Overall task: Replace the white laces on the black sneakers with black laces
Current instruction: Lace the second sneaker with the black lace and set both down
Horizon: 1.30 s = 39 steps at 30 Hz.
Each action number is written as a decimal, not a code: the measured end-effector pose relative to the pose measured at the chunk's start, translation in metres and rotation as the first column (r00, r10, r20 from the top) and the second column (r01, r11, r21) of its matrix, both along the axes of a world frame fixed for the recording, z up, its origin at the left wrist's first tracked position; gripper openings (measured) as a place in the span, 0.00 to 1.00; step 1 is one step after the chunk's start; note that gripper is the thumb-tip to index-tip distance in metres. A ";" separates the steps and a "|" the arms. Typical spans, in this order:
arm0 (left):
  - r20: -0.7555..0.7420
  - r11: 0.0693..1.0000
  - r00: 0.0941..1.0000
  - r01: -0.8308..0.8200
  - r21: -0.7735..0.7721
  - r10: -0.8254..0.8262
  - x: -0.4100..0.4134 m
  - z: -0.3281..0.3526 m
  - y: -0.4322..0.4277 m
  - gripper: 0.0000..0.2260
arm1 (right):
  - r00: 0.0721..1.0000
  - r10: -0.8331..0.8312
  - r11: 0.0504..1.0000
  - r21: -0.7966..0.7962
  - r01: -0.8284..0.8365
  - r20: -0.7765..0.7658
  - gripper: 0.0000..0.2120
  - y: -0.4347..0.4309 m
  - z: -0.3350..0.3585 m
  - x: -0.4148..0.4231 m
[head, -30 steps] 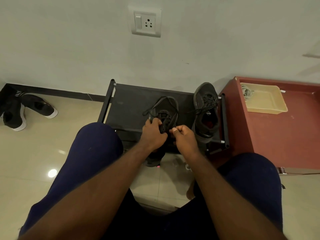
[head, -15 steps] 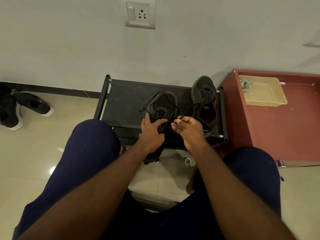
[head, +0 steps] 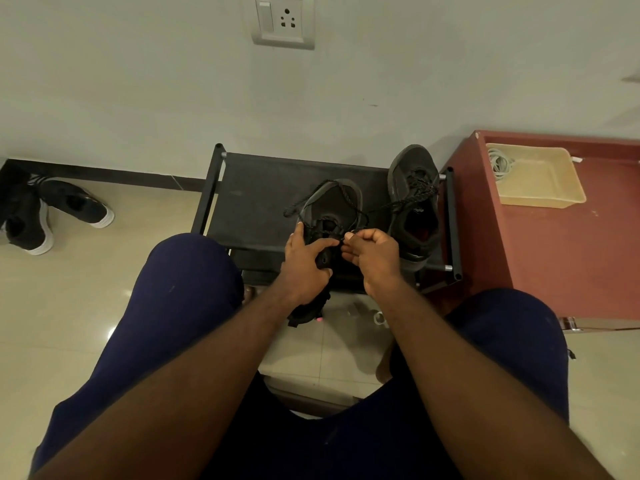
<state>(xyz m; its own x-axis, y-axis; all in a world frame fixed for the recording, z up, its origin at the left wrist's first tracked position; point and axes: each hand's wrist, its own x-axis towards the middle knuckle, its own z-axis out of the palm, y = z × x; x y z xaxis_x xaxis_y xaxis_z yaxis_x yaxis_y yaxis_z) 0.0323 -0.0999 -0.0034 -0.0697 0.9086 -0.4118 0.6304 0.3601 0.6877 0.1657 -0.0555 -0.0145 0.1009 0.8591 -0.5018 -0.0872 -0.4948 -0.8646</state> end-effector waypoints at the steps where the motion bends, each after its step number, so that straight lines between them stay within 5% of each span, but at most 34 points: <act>1: -0.001 1.000 1.000 0.003 -0.001 -0.003 0.000 0.000 0.000 0.27 | 1.000 0.005 1.000 0.001 -0.005 0.012 0.06 0.000 0.000 0.000; 12: -0.017 1.000 1.000 0.020 0.006 -0.020 -0.001 0.000 -0.002 0.27 | 0.929 0.272 0.958 0.024 -0.287 0.253 0.01 0.012 0.003 0.008; 19: -0.013 1.000 1.000 0.008 0.010 -0.008 -0.001 0.001 -0.002 0.27 | 0.718 0.415 0.865 0.002 -0.501 0.559 0.08 0.014 -0.001 0.009; 26: 0.040 0.997 0.998 -0.055 0.046 0.053 -0.003 -0.001 -0.003 0.25 | 0.945 0.255 0.967 -0.054 -0.250 0.206 0.05 0.005 0.001 0.007; 31: 0.053 0.997 0.997 -0.058 0.042 0.056 -0.005 -0.001 -0.004 0.24 | 0.955 0.179 0.981 0.036 -0.193 0.235 0.07 0.005 0.000 0.003; 39: 0.043 0.998 0.998 -0.050 0.049 0.048 -0.005 0.000 -0.003 0.22 | 0.903 0.294 0.948 0.024 -0.316 0.312 0.08 0.004 0.001 -0.003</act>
